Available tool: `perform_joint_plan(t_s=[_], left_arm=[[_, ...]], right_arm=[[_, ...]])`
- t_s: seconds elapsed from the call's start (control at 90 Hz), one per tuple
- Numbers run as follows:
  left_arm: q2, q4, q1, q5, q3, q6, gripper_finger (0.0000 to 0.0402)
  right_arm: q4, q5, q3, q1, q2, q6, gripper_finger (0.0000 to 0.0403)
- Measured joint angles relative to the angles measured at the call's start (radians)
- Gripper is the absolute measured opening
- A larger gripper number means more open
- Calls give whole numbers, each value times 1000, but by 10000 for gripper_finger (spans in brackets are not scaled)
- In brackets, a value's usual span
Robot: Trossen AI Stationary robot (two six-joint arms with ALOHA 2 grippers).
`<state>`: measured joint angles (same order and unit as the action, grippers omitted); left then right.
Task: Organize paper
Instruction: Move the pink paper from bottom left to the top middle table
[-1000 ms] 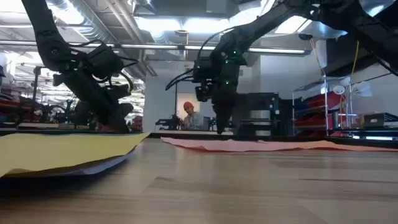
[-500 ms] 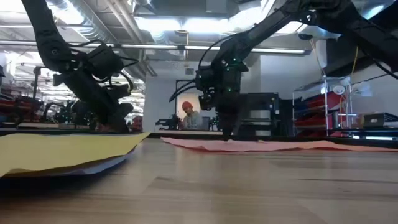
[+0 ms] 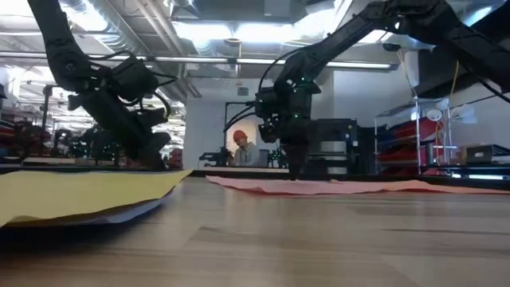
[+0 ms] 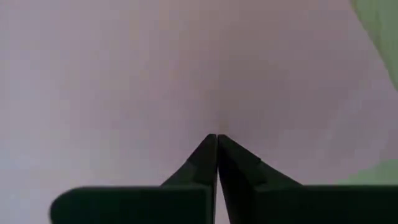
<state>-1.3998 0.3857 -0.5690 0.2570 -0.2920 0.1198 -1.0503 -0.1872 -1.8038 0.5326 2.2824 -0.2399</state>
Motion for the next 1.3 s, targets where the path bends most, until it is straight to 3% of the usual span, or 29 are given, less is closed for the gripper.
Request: perform_joint_plan(t_s=[0.178, 0.389, 0.567, 0.733, 1.067, 1.3], left_arm=[[0, 0, 0, 0, 0, 0, 0], [0, 50, 28, -2, 0, -21, 0], [0, 118, 102, -58, -34, -60, 0], [-7, 119, 165, -61, -108, -160, 0], [-84, 98, 175, -62, -181, -236, 0], [-156, 109, 159, -71, -181, -236, 0]], right_arm=[[-11, 0, -2, 26, 20, 86, 0], [-19, -6, -1, 11, 7, 74, 0], [-36, -3, 0, -5, -76, 55, 0], [-47, 72, -1, -28, -171, 46, 0], [-59, 102, 1, -129, -282, 49, 0], [67, 108, 170, -194, -385, 56, 0]])
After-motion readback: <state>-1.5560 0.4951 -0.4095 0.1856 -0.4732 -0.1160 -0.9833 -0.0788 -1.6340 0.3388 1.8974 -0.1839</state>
